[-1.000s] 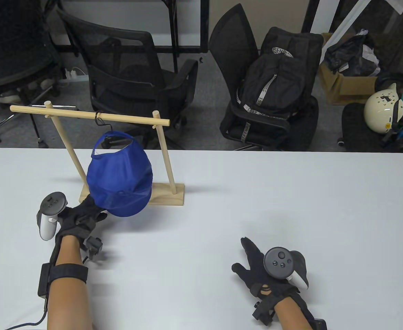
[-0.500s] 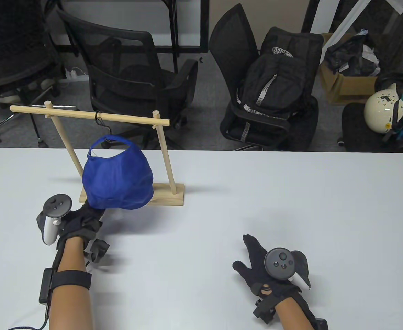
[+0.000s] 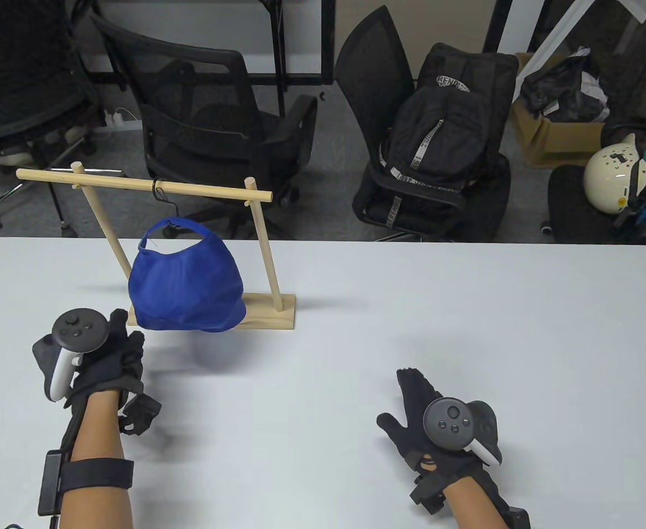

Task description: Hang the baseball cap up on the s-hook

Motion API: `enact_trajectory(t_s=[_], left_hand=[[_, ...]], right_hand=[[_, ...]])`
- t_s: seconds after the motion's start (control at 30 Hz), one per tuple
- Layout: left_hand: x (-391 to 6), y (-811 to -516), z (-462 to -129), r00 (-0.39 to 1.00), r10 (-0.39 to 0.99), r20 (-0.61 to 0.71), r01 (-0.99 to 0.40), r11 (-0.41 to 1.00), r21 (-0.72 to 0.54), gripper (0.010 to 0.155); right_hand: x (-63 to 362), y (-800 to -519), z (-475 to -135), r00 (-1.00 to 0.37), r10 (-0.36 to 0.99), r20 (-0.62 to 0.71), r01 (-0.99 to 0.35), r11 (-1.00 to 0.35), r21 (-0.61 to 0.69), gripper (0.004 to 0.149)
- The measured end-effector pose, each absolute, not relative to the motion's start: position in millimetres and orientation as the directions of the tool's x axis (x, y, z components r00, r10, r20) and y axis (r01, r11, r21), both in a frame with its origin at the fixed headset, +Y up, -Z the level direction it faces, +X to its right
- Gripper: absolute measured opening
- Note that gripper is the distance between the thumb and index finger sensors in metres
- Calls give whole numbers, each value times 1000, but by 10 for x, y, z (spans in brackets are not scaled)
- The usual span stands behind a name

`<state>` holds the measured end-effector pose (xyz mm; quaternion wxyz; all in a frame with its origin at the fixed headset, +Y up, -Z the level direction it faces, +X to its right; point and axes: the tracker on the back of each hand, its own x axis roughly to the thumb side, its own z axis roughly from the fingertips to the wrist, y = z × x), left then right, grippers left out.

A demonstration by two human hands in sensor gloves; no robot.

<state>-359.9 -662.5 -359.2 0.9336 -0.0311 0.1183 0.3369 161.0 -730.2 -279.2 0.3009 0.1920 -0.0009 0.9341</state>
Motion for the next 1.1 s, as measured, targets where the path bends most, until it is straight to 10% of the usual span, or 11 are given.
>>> enact_trajectory(t_s=[0.53,1.1], left_hand=[[-3039,-5969,-2891,854,516,58,-512,816,268,74],[-2468,-6719,-2396,958,227,172,-265,933,242,78]], right_hand=[[1592,-7171,-2773,-847,397,353,-405,-913,55,92],[1498,-7169,-2835,-926,214,310,-187,-976,114,96]])
